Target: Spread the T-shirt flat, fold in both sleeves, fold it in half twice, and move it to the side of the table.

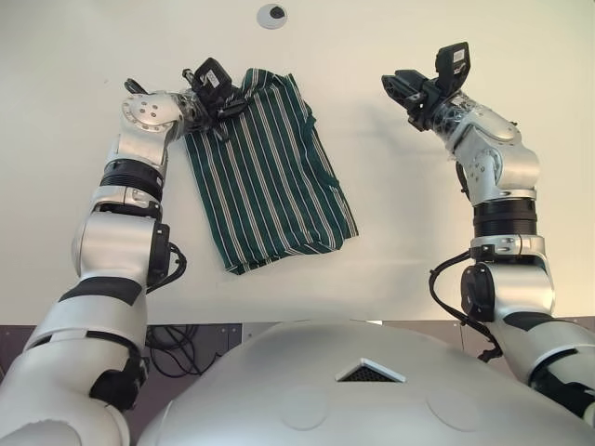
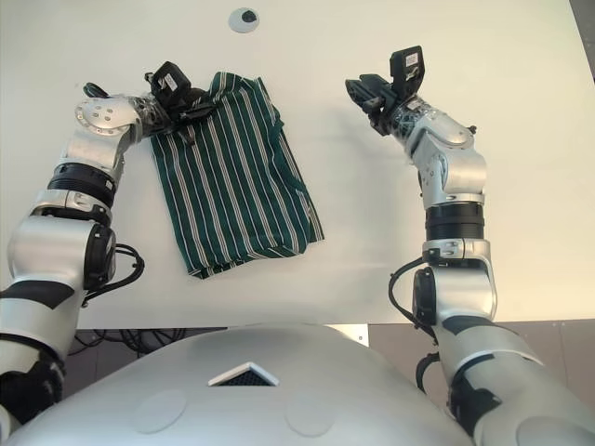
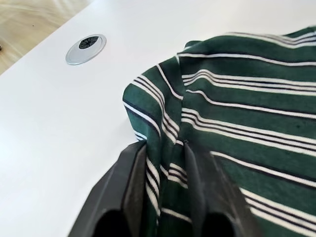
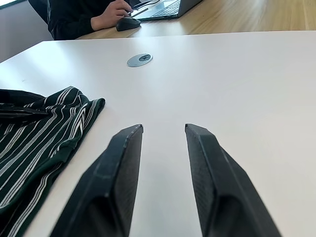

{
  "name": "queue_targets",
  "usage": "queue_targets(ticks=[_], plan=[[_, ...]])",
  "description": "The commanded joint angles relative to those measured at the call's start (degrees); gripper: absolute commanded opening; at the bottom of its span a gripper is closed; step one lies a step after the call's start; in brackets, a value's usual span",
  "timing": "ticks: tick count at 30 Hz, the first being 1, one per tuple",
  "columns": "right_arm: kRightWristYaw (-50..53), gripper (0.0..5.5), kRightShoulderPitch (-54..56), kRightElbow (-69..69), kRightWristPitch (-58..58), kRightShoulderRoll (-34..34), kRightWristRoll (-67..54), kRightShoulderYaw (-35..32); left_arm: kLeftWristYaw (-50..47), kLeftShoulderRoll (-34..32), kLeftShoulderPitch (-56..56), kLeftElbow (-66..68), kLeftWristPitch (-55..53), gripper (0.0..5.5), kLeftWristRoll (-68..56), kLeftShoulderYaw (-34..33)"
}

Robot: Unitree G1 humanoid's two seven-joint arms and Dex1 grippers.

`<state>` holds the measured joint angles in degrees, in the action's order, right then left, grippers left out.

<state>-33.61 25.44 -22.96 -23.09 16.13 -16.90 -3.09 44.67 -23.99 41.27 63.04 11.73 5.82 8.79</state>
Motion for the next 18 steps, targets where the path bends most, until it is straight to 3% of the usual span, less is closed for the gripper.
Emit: queue_targets(ticks=[1, 6, 18], plan=[[0.4, 1.55, -0.6, 1.0, -0.6, -0.6, 0.4, 0.5, 0.1, -0.6, -0.6, 0.2, 1.1, 0.54, 1.4, 0.6], [0.4, 1.55, -0.8, 0.9, -0.6, -0.6, 0.4, 0.9, -0.7, -0.9, -1.1, -1.2, 7.1, 0.01, 1.4, -0.1], [0.4, 1.55, -1.5, 0.9, -0.7, -0.6, 0.4, 1.3, 0.0, -4.2, -5.8, -5.1, 19.3, 0.01, 4.9, 2.6]])
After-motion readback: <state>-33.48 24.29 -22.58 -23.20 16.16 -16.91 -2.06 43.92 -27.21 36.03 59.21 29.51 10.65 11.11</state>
